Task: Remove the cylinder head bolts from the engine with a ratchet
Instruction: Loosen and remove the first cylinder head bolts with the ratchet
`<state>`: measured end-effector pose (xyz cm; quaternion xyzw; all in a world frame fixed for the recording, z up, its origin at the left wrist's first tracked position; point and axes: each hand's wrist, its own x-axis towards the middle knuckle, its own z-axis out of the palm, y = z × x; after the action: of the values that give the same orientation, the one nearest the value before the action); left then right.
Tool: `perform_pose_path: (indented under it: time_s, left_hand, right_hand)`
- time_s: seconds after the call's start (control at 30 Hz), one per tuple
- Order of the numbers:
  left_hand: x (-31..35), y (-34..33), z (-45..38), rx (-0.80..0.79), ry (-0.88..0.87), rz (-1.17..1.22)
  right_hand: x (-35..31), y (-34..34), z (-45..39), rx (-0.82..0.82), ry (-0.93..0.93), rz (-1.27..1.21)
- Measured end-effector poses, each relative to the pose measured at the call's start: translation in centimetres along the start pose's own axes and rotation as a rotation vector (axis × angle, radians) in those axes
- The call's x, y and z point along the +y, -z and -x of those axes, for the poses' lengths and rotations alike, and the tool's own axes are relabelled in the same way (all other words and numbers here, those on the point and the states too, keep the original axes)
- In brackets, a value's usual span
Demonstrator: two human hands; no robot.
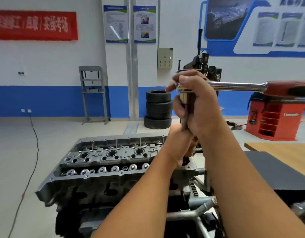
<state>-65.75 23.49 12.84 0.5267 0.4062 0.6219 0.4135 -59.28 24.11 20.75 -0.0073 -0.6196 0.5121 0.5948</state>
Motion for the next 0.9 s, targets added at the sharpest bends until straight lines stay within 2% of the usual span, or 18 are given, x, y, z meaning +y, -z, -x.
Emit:
perform_pose_path:
  time_s: [0.1, 0.2, 0.27, 0.33, 0.47, 0.53, 0.6, 0.7, 0.77, 0.83, 0.9]
  left_hand:
    - [-0.2, -0.5, -0.1, 0.003, -0.035, -0.039]
    - [-0.5, -0.9, -0.4, 0.061, -0.133, -0.038]
    - [-0.3, -0.8, -0.4, 0.078, -0.157, -0.014]
    - [-0.6, -0.4, -0.3, 0.052, -0.112, 0.029]
    - [-0.6, -0.2, -0.3, -0.040, -0.033, 0.033]
    - [-0.6, -0.6, -0.5, -0.017, -0.019, -0.008]
    - [-0.5, -0.9, -0.6, 0.030, -0.029, -0.033]
    - [-0.9, -1.0, -1.1, 0.066, -0.051, -0.053]
    - [-1.2, -0.9, -1.5, 0.065, -0.051, -0.090]
    - [-1.2, -0.9, -1.4, 0.041, -0.067, -0.098]
    - [-1.4, -1.0, -1.3, 0.040, -0.117, -0.096]
  right_hand:
    - [-0.1, 0.9, 0.7, 0.091, 0.042, -0.022]
    - [0.7, 0.6, 1.5, 0.249, 0.207, 0.131]
    - [1.2, -0.2, 1.3, 0.274, 0.277, 0.253]
    - [1.1, -0.8, 1.1, 0.224, 0.232, 0.287]
    - [0.1, 1.2, 0.4, -0.009, 0.006, -0.038]
    - [-0.1, 2.6, 0.0, -0.065, -0.011, -0.120]
    - [0.4, 2.9, -0.6, 0.015, 0.072, -0.085]
    - [1.5, 2.1, -0.8, 0.270, 0.266, 0.077]
    - [1.9, 1.6, -0.6, 0.370, 0.358, 0.121]
    - [1.8, 1.6, -0.1, 0.384, 0.381, 0.082]
    - [1.7, 2.0, 0.5, 0.307, 0.308, 0.003]
